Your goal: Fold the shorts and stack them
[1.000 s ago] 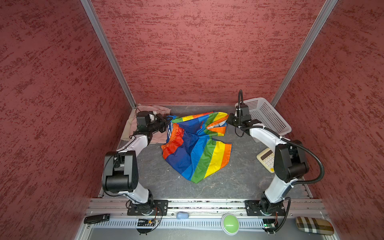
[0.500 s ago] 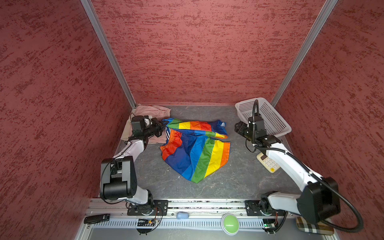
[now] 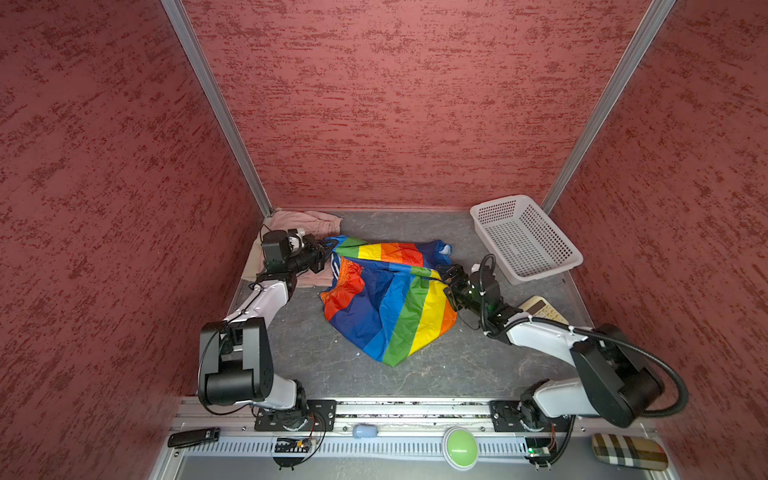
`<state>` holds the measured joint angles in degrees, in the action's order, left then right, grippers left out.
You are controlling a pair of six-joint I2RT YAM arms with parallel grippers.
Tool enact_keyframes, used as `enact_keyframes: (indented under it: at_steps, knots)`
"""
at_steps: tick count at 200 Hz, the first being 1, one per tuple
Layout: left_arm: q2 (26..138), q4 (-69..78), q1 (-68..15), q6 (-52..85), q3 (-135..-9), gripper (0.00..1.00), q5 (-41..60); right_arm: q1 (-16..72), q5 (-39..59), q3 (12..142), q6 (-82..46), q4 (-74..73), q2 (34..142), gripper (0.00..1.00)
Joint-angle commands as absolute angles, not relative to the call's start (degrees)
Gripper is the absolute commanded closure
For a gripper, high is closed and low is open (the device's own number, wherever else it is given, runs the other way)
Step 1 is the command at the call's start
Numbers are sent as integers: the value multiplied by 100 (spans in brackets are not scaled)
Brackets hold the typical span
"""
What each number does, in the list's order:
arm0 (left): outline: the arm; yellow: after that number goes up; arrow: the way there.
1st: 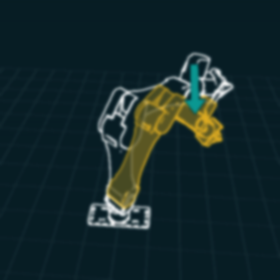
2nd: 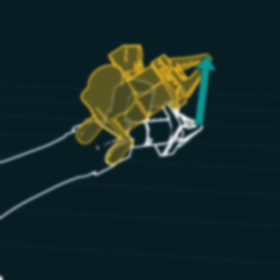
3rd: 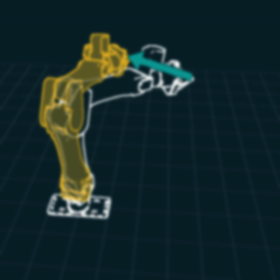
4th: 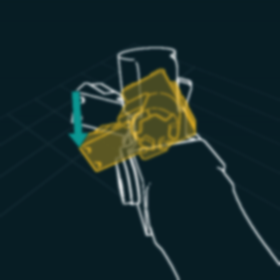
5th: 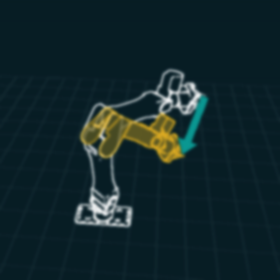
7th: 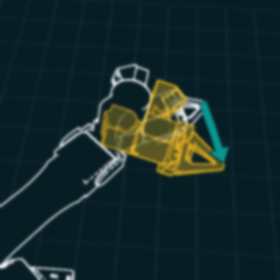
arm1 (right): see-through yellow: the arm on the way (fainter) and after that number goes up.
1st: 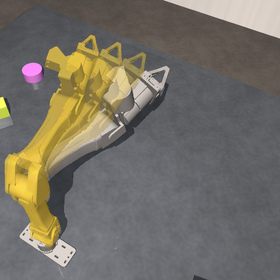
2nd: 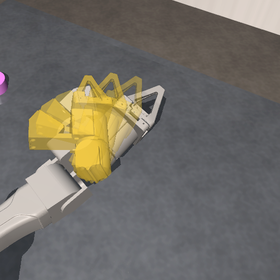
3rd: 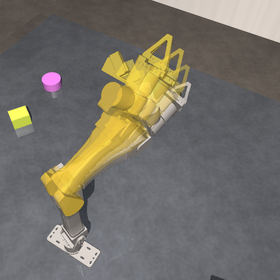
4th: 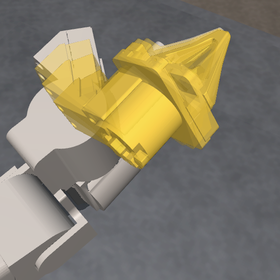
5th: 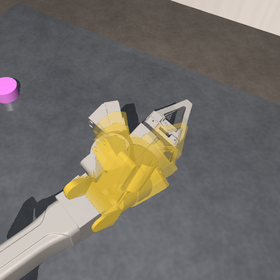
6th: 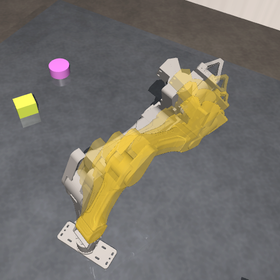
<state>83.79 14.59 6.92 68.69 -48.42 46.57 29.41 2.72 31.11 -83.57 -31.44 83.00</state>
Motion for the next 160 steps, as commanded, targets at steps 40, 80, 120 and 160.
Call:
enact_keyframes:
  at_steps: [40,80,120,160]
  knots:
    - [8129,1520,634,6891,-4882,100,4746,2944,208,3138,-10333,-6742,10279,39]
    - [7974,1462,813,6961,-5027,100,4831,2677,348,3373,-9723,-5944,10001,83]
    - [7840,1397,1019,7013,-5606,100,4809,1951,509,4244,-7824,-3168,8728,100]
    - [8021,1900,1011,7429,-6765,100,4547,1508,457,6268,-5601,-736,7998,100]
